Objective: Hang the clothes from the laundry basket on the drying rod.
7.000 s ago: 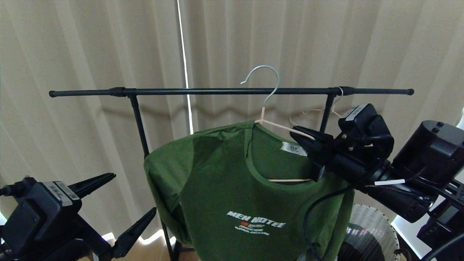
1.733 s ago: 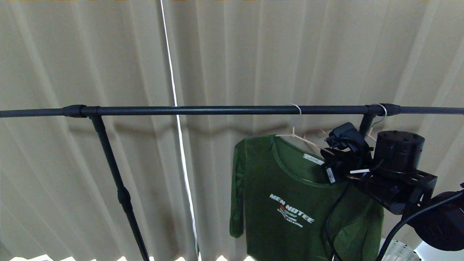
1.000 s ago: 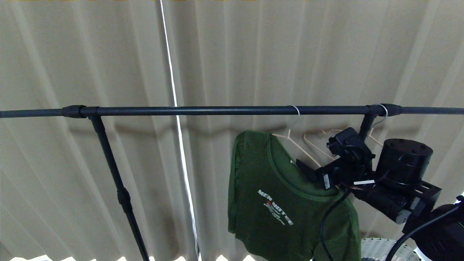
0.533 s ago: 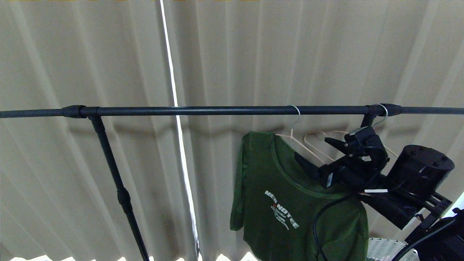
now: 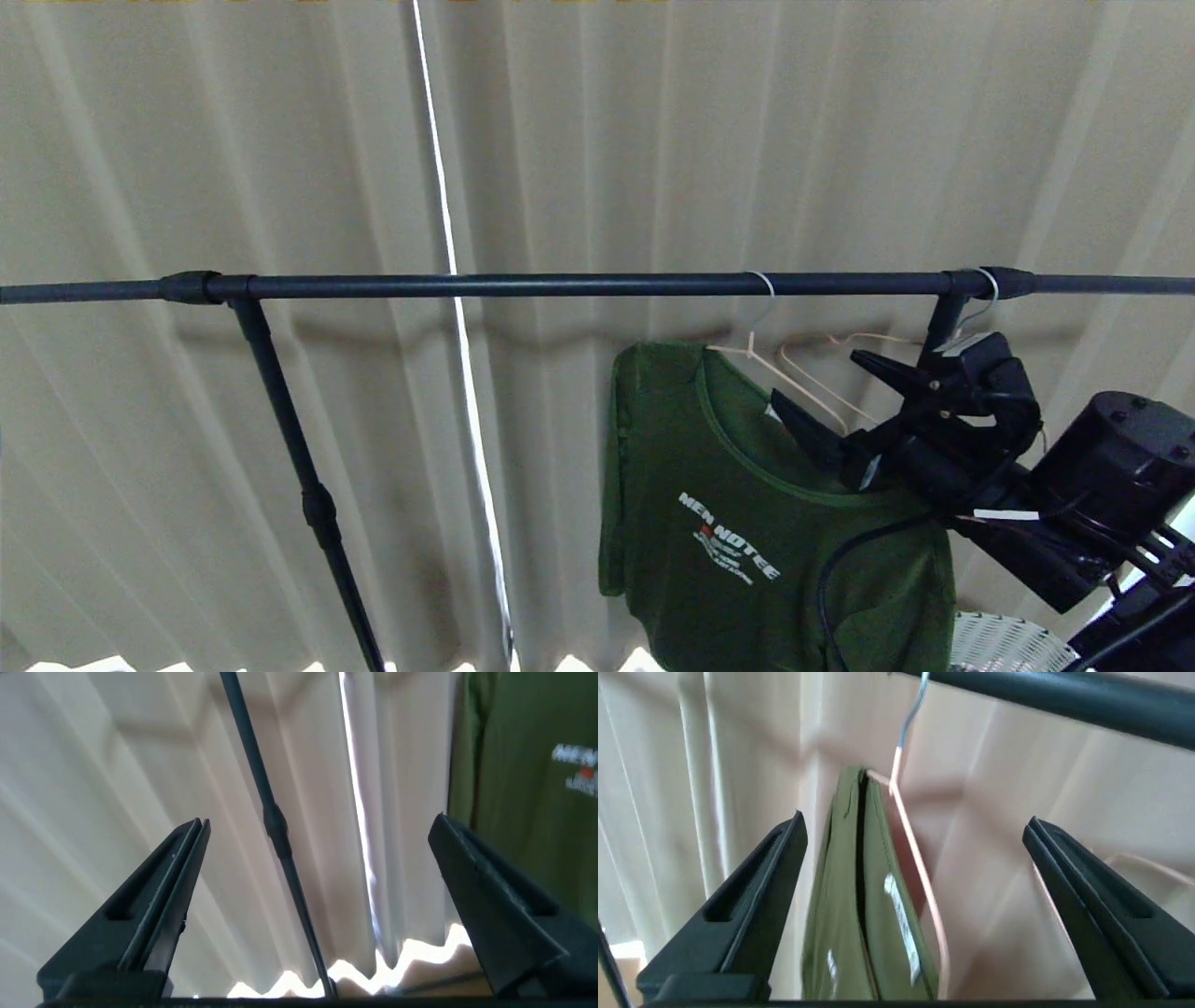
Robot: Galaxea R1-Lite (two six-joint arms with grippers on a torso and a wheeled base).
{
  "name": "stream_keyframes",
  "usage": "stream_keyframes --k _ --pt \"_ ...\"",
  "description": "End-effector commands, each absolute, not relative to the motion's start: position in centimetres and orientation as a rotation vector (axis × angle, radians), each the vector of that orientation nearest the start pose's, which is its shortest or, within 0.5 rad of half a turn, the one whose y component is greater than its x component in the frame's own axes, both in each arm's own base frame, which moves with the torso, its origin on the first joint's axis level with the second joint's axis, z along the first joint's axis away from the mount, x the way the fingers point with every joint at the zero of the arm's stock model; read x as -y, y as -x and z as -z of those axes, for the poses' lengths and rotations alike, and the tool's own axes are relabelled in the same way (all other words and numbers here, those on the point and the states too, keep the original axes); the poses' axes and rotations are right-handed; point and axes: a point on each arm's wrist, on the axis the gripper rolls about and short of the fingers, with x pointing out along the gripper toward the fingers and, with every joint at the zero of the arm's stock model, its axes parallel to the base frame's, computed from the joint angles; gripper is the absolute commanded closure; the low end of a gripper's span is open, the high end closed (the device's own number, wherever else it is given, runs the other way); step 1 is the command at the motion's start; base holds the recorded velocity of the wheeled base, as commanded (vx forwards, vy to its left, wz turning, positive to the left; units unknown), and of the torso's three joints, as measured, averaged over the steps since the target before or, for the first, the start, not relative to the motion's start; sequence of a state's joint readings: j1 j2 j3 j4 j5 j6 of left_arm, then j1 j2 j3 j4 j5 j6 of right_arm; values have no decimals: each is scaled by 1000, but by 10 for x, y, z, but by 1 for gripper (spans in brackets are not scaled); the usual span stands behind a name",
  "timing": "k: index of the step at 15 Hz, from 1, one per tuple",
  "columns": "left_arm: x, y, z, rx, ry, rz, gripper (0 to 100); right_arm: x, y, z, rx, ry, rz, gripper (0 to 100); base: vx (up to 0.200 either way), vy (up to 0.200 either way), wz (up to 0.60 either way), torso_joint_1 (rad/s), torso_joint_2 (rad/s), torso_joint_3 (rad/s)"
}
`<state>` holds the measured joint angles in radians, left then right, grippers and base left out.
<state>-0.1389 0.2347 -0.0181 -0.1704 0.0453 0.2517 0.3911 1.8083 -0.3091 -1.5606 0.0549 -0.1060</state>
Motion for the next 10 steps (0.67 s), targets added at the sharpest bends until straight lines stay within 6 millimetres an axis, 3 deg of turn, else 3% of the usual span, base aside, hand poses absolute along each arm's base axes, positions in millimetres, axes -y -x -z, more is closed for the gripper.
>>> stream_keyframes --k 1,4,7,10 --pt "-2 5 -101 -26 -253 89 0 -89 -214 -150 159 75 -437 0 0 0 0 0 0 0" --pt "-2 7 -98 -40 -250 79 0 -78 -187 -162 209 66 -432 0 0 0 0 0 0 0" --pt "-3 16 -89 -37 -249 22 0 -63 -158 -157 198 70 -411 0 0 0 0 0 0 0" --pt "-6 17 -90 -39 -162 -102 0 -42 -145 -155 182 81 -299 0 0 0 0 0 0 0"
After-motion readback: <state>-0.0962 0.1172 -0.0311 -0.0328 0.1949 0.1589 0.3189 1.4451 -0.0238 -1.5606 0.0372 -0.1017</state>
